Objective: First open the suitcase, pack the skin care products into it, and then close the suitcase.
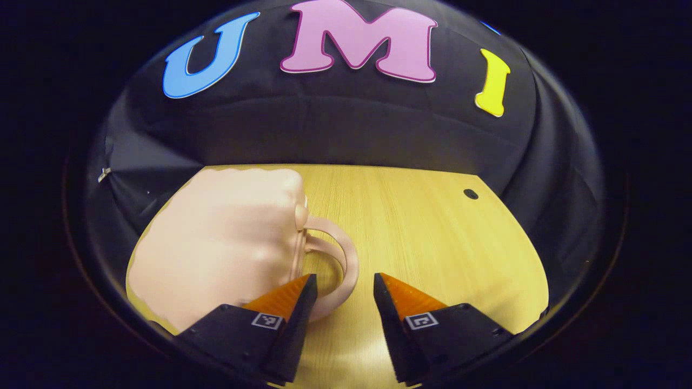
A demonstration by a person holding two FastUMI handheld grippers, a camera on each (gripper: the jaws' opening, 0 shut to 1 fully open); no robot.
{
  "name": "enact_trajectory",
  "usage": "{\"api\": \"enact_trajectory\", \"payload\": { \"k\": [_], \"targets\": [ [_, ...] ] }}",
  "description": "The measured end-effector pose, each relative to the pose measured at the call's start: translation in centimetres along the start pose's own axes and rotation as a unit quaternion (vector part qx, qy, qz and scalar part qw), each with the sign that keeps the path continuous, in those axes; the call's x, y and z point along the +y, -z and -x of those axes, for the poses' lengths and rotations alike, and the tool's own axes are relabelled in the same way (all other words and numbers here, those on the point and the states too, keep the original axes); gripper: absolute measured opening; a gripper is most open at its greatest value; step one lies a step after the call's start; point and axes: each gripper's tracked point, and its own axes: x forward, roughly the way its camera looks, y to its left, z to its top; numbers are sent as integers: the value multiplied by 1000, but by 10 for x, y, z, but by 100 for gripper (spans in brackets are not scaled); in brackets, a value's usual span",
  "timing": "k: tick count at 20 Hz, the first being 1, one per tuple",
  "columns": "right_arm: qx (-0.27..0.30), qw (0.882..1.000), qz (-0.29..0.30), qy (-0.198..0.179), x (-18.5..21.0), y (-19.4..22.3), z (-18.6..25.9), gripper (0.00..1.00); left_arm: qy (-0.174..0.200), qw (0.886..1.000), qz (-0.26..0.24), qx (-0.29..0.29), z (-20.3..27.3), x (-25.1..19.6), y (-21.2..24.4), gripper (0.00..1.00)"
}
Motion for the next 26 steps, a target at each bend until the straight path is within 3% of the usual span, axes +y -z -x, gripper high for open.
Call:
{"api": "enact_trajectory", "payload": {
  "k": [2, 3, 7, 10, 14, 16, 20, 26],
  "targets": [
    [7, 1000, -8, 3, 11, 6, 4, 97, 9, 1000, 1, -30, 35, -4, -9, 92],
    [7, 1000, -8, 4, 17, 8, 8, 97, 7, 999, -16, -48, 56, -2, -13, 95],
    [-2, 1000, -4, 6, 49, 11, 30, 97, -14, 986, -72, -148, 152, 10, -49, 96],
    [-41, 999, 15, 12, 69, 4, 51, 98, -17, 978, -60, -199, 210, 18, -57, 96],
    [-96, 995, 30, 21, 95, -1, 75, 97, -21, 975, -16, -221, 267, 36, -32, 96],
    [-99, 994, 35, 25, 106, 9, 80, 97, -32, 971, -12, -236, 281, 48, -24, 96],
    [-91, 995, 25, 17, 128, 24, 90, 97, -39, 964, -56, -259, 302, 62, -10, 96],
    [-79, 996, 35, 10, 149, 39, 100, 97, -30, 966, -41, -252, 307, 77, 3, 96]
  ]
}}
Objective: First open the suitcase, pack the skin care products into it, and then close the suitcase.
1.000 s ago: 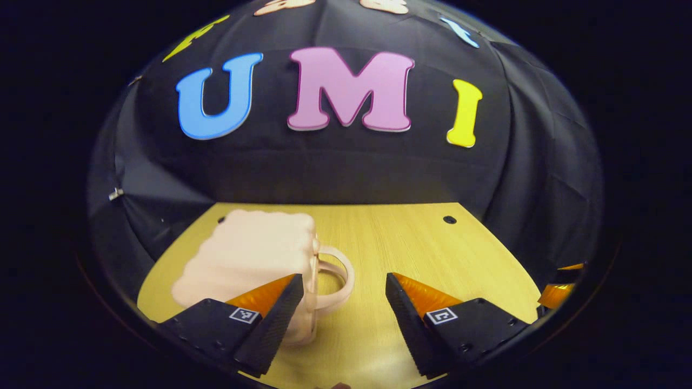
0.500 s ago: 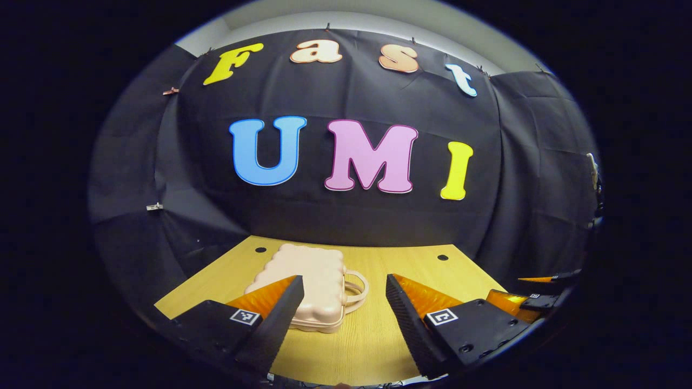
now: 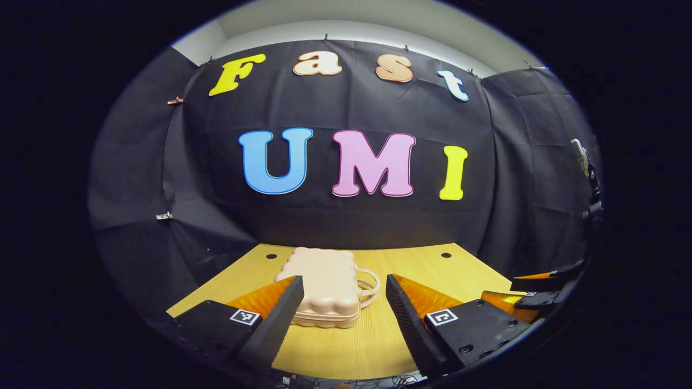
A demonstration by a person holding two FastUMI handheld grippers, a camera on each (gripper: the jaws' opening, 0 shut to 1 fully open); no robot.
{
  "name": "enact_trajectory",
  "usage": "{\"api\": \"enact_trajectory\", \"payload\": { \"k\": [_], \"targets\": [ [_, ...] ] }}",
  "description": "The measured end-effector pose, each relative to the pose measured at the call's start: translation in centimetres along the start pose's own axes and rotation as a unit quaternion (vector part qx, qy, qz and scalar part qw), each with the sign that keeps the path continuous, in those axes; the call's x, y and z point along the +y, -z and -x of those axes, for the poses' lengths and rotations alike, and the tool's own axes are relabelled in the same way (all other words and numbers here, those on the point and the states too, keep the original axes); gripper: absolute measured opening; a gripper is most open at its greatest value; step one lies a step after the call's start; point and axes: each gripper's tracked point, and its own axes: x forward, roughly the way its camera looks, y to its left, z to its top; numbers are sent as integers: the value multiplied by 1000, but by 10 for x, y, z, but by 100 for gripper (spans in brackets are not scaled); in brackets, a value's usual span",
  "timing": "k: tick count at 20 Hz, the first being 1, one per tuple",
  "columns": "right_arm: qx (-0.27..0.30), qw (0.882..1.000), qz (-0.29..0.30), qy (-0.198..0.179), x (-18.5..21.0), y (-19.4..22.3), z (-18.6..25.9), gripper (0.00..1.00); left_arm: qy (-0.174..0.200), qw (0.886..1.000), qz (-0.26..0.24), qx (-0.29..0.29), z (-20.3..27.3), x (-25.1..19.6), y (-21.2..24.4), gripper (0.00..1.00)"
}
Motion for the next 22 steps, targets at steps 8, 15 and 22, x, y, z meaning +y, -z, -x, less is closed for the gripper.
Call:
{"api": "enact_trajectory", "payload": {
  "k": [8, 15, 22],
  "targets": [
    [-5, 1000, 19, -2, 6, -1, 3, 97, -3, 999, -35, -8, -1, 4, 0, 96],
    [-20, 999, 8, 29, -18, -14, 1, 98, 27, 999, -33, -10, -12, -18, -5, 94],
    [-31, 997, -5, 66, -43, -22, 6, 97, 55, 998, -33, -11, -25, -35, -4, 94]
  ]
}}
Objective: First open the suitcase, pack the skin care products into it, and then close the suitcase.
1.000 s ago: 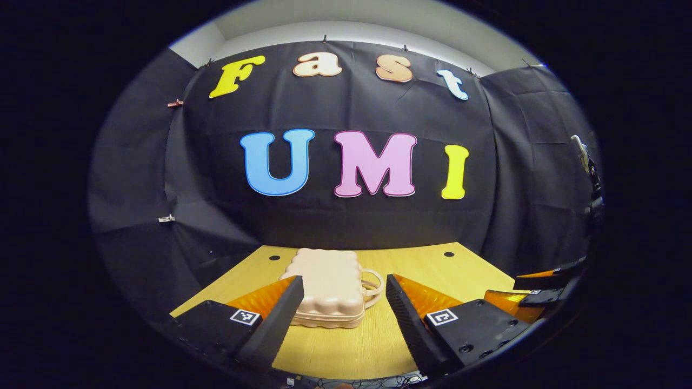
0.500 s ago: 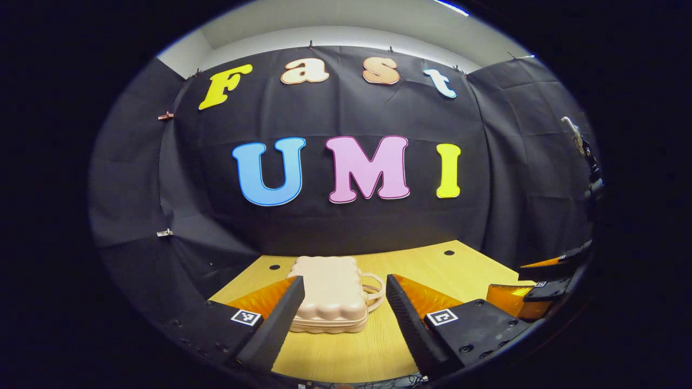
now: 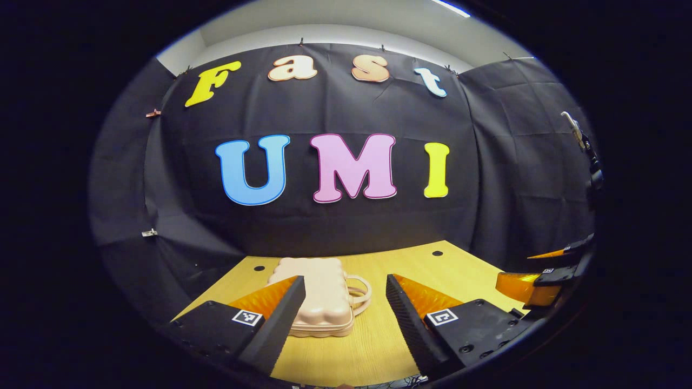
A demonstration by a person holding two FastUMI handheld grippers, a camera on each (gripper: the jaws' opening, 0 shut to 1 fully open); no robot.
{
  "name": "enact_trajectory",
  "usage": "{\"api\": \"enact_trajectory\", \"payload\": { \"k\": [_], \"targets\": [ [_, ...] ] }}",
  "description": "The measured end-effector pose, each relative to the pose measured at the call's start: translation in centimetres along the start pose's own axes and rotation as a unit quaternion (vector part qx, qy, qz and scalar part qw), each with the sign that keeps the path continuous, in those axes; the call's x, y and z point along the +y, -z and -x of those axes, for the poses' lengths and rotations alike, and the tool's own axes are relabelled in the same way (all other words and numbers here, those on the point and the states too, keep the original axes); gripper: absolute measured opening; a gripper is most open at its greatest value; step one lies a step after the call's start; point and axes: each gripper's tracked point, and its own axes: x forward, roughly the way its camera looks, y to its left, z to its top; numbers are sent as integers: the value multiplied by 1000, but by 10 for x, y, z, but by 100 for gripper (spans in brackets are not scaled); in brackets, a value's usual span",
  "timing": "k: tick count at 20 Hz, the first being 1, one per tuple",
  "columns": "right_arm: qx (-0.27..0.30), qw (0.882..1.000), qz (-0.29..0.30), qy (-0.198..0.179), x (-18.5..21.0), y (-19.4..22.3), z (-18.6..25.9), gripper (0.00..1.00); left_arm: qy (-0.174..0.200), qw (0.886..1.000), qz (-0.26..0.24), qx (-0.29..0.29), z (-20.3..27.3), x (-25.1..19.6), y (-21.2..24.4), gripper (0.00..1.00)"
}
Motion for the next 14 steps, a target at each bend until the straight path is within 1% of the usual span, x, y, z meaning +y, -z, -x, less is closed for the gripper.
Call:
{"api": "enact_trajectory", "payload": {
  "k": [3, 6, 10, 14],
  "targets": [
    [1, 1000, 0, 12, -6, 2, 2, 97, 6, 1000, -3, -1, -2, -3, 3, 94],
    [7, 1000, 1, 13, -5, 8, 3, 97, 6, 1000, -7, 6, 0, 0, 11, 94],
    [15, 1000, 3, -1, 7, 11, -1, 97, -4, 1000, -14, 18, 0, 8, 18, 95],
    [5, 1000, 3, -18, 21, 1, -14, 97, -18, 1000, -19, 12, -2, 24, 5, 94]
  ]
}}
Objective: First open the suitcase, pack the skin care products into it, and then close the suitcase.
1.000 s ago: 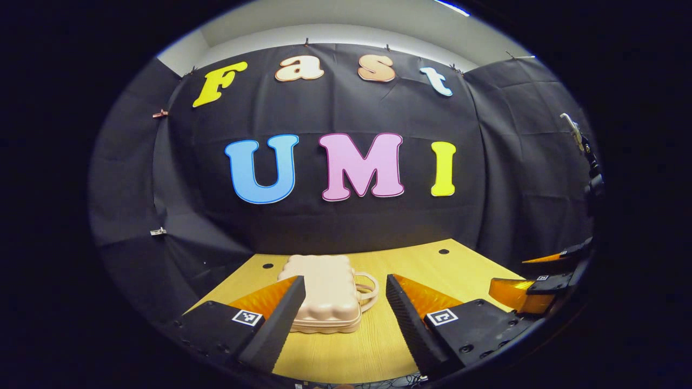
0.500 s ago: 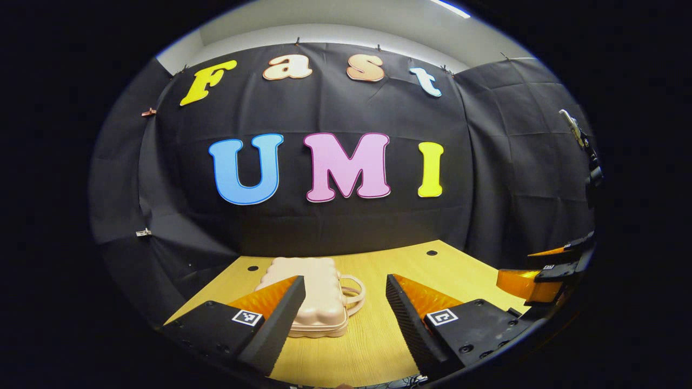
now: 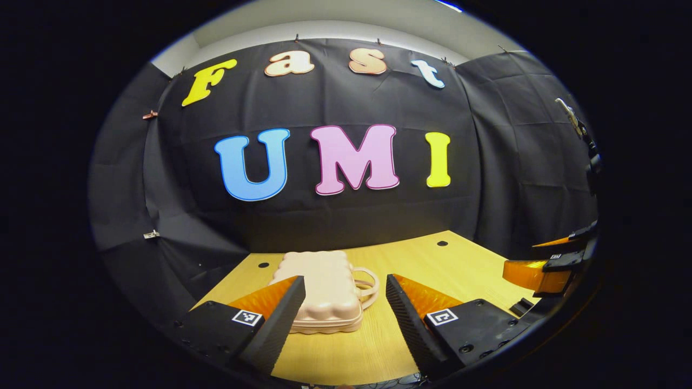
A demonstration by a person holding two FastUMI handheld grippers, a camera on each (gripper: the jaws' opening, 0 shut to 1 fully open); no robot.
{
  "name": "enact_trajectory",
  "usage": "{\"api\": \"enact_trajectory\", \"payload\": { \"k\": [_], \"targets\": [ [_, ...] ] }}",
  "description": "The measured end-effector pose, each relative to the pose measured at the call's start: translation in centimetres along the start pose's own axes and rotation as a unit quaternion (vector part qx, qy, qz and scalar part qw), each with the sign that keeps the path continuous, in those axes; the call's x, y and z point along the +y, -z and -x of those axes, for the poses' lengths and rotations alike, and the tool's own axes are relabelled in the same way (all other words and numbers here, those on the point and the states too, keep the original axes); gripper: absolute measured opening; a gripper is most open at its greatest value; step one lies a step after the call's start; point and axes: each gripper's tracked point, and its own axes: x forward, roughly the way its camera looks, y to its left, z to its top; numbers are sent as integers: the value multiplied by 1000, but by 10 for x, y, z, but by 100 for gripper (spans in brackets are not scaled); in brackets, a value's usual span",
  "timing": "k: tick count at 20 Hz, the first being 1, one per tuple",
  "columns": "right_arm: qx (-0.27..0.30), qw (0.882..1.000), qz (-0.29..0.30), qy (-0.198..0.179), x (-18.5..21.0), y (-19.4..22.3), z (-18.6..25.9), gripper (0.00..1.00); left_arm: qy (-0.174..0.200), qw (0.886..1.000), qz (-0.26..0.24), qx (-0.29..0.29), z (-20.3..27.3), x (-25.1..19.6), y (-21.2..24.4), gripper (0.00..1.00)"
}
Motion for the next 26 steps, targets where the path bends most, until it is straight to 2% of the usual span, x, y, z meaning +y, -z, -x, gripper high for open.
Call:
{"api": "enact_trajectory", "payload": {
  "k": [5, 9, 13, 19, 26],
  "targets": [
    [23, 999, 2, -45, 31, -4, -18, 97, -1, 1000, 1, 8, -1, 5, -13, 94],
    [38, 995, 30, -85, 54, -15, -32, 97, -8, 1000, 17, 11, 15, 8, -20, 94],
    [45, 992, 37, -112, 73, -21, -44, 97, -37, 999, 17, 22, 28, 29, -21, 95],
    [45, 988, 56, -136, 83, -30, -49, 98, -79, 996, 35, 25, 44, 45, -22, 94],
    [34, 987, 52, -148, 95, -35, -44, 97, -90, 994, 52, 31, 53, 48, -13, 94]
  ]
}}
